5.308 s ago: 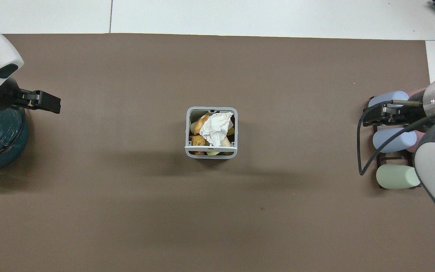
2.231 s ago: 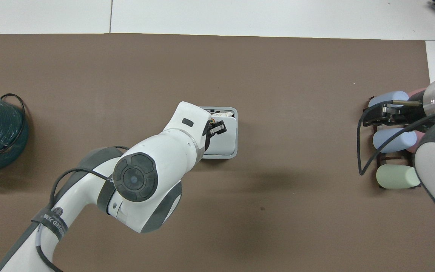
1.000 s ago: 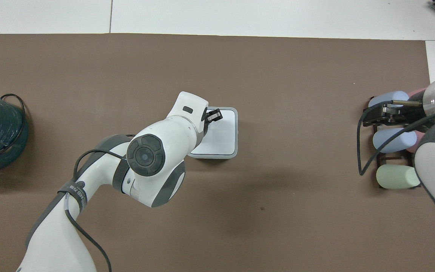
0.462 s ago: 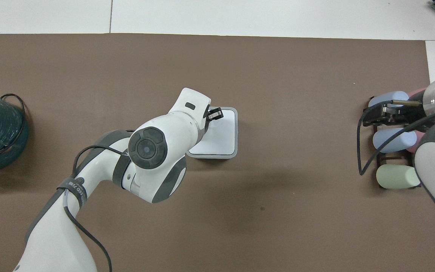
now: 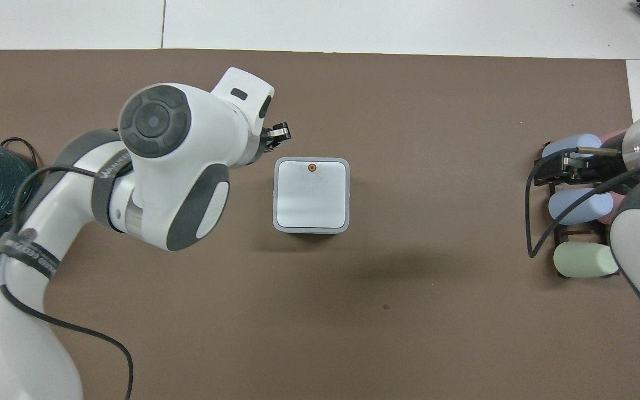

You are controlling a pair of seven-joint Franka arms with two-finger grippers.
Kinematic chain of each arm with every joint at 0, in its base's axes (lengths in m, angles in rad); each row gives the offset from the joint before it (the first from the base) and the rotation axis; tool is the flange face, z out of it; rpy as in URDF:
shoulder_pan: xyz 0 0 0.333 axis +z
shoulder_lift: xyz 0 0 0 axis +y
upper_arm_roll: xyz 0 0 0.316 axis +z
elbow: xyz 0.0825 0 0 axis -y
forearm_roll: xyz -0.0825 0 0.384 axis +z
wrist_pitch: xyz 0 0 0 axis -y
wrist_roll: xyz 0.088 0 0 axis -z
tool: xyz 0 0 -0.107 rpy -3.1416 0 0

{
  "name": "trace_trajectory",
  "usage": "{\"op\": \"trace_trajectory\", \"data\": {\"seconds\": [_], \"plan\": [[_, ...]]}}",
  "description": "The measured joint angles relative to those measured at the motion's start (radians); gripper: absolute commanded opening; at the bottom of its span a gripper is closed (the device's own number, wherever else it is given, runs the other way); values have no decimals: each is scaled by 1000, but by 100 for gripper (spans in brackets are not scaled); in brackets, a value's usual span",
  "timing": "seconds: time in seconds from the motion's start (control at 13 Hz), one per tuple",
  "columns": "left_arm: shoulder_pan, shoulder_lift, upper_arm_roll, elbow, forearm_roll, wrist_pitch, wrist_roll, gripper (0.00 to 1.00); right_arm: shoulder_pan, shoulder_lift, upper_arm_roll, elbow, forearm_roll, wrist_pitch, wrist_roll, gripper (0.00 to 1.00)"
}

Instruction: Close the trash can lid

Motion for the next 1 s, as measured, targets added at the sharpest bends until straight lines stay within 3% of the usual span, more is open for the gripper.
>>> {"op": "trace_trajectory", "data": {"seconds": [0.23, 0.54, 0.85, 0.92, 1.0], "plan": [[101, -2, 5, 70, 0, -168, 171, 9, 0, 0, 0, 0, 0, 0, 0, 100], [225, -11, 10, 96, 6, -294, 419, 12, 0, 0, 0, 0, 0, 0, 0, 100], [340, -42, 12, 97, 32, -380, 595, 22, 0, 0, 0, 0, 0, 0, 0, 100], [358, -57, 13, 97, 43, -395, 614, 30, 0, 0, 0, 0, 0, 0, 0, 100], [366, -75, 12, 97, 62, -413, 622, 50, 0, 0, 0, 0, 0, 0, 0, 100]]}}
